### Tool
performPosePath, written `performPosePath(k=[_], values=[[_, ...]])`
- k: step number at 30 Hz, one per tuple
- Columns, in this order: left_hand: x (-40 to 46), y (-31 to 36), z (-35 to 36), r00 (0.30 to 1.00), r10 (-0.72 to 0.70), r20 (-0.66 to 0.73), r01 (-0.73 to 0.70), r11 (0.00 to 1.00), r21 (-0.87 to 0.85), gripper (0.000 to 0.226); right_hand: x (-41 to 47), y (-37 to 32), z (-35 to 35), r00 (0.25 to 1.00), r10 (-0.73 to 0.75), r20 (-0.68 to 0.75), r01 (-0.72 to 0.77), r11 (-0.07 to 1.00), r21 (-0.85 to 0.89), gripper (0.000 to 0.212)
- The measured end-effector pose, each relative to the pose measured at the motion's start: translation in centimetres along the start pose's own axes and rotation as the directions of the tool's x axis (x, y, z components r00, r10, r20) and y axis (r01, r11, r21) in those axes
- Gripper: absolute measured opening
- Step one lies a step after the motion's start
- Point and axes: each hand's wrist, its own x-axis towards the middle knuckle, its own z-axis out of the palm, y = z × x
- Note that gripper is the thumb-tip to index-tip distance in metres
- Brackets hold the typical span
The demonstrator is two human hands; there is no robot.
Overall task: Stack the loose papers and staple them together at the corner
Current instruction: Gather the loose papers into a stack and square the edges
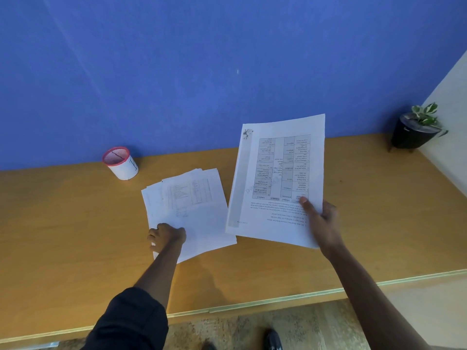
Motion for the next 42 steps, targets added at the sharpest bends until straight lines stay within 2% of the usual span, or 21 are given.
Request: performPosePath(k=[3,9,13,16,18,22,25,27,29,32,34,38,39,42], values=[[-0.2,0.2,0.0,1.0,0.019,0.004,-0.019,1.0,-0.021,0.036,-0.1,0.0,0.1,1.0,0.001,0.005,-0.001,1.0,0.001,0.013],[-0.4,0.5,-0.5,0.992,0.072,0.102,-0.051,0.98,-0.194,0.068,0.0,-0.1,0.0,1.0,0.009,0.018,-0.009,1.0,0.001,0.013],[-0.5,0.5,-1.1,0.984,0.09,0.155,-0.035,0.944,-0.327,0.043,0.1,-0.5,0.2,0.998,0.037,0.057,-0.04,0.999,0.036,0.014],[-0.7,1.0,-1.8,0.959,0.172,0.223,-0.085,0.931,-0.354,0.033,0.0,-0.7,0.7,0.991,0.049,0.122,-0.054,0.998,0.038,0.02],[-1.2,1.7,-2.2,0.921,0.282,0.269,-0.164,0.906,-0.39,0.033,0.0,-0.9,1.3,0.986,0.039,0.164,-0.048,0.998,0.051,0.022],[-2.6,2.6,-3.0,0.78,0.517,0.353,-0.312,0.81,-0.497,0.06,0.0,-1.3,2.8,0.969,0.041,0.245,-0.062,0.995,0.079,0.024],[-4.0,3.1,-3.9,0.673,0.638,0.374,-0.323,0.708,-0.627,0.063,0.1,-1.5,3.8,0.96,0.053,0.277,-0.085,0.991,0.106,0.024],[-5.1,3.4,-4.6,0.59,0.71,0.384,-0.286,0.629,-0.722,0.065,0.1,-1.5,4.3,0.957,0.067,0.282,-0.104,0.988,0.117,0.025],[-6.2,3.9,-5.3,0.538,0.749,0.388,-0.253,0.582,-0.773,0.06,0.1,-1.4,4.6,0.955,0.074,0.289,-0.114,0.986,0.124,0.025],[-7.0,4.6,-5.8,0.51,0.767,0.39,-0.225,0.557,-0.8,0.039,0.2,-1.4,4.7,0.96,0.066,0.273,-0.099,0.989,0.109,0.025],[-7.4,5.0,-6.2,0.499,0.762,0.413,-0.183,0.559,-0.809,0.038,0.5,-1.3,4.6,0.967,0.059,0.249,-0.081,0.994,0.079,0.024],[-7.7,5.3,-6.6,0.522,0.722,0.454,-0.117,0.589,-0.8,0.041,1.2,-0.9,4.1,0.982,0.053,0.181,-0.038,0.996,-0.083,0.029],[-7.8,5.2,-6.6,0.519,0.722,0.457,-0.109,0.586,-0.803,0.041,1.4,-0.9,3.9,0.98,0.072,0.183,-0.06,0.996,-0.073,0.031],[-8.2,5.1,-6.9,0.497,0.732,0.465,-0.076,0.571,-0.817,0.042,1.4,-1.5,3.2,0.946,0.18,0.268,-0.219,0.968,0.123,0.035]])
